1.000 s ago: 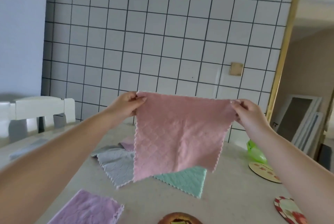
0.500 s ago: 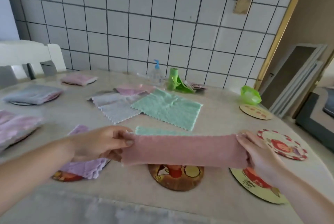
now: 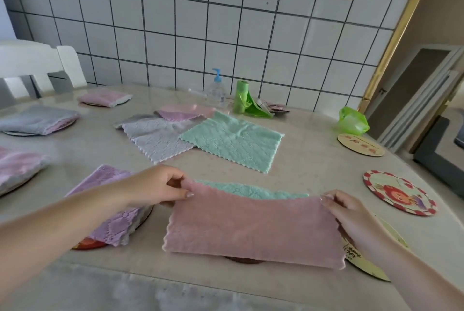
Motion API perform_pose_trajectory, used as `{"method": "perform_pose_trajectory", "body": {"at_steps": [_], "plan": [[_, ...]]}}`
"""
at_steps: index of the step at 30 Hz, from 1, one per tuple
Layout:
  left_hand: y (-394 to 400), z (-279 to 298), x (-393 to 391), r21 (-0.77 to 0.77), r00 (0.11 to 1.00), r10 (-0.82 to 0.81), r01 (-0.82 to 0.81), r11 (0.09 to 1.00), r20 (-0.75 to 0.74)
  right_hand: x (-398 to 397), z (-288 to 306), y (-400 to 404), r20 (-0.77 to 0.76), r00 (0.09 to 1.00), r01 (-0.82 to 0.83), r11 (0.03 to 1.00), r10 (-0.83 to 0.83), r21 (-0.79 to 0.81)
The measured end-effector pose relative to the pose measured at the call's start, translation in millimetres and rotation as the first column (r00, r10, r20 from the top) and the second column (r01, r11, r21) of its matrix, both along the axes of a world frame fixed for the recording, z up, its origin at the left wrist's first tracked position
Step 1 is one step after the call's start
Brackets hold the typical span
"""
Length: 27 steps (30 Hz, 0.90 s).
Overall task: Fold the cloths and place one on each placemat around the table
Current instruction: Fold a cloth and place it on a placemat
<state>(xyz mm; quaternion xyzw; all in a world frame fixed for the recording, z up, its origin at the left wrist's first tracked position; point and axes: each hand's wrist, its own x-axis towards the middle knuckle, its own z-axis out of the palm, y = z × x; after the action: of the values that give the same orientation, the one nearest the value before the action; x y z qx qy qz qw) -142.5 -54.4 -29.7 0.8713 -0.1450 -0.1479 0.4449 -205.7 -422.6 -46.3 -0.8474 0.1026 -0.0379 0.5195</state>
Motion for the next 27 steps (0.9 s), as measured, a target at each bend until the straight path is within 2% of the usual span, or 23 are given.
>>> {"method": "perform_pose_trajectory", "body": {"at_steps": [4, 8, 18, 27], "plan": [[-6.5, -6.5, 19.0, 0.149, 0.982, 0.001, -0.03, 0.988, 0.187, 28.0, -5.9, 7.2, 0.043, 0.999, 0.0, 0.979, 0.009, -0.202], [-15.1, -11.2, 30.0, 0.223, 0.969, -0.029, -0.028, 0.974, 0.244, 43.0, -8.4, 10.6, 0.066, 0.998, 0.016, 0.957, 0.003, -0.288], [-17.1, -19.8, 45.4, 0.272, 0.962, 0.001, -0.078, 0.959, 0.273, 52.0, -17.3, 7.2, 0.077, 0.997, 0.053, 0.926, -0.026, -0.375], [-19.7, -23.7, 61.7, 0.309, 0.977, 0.04, -0.105, 0.945, 0.209, 64.3, -24.2, 6.9, 0.117, 0.991, 0.109, 0.902, -0.065, -0.417]]}}
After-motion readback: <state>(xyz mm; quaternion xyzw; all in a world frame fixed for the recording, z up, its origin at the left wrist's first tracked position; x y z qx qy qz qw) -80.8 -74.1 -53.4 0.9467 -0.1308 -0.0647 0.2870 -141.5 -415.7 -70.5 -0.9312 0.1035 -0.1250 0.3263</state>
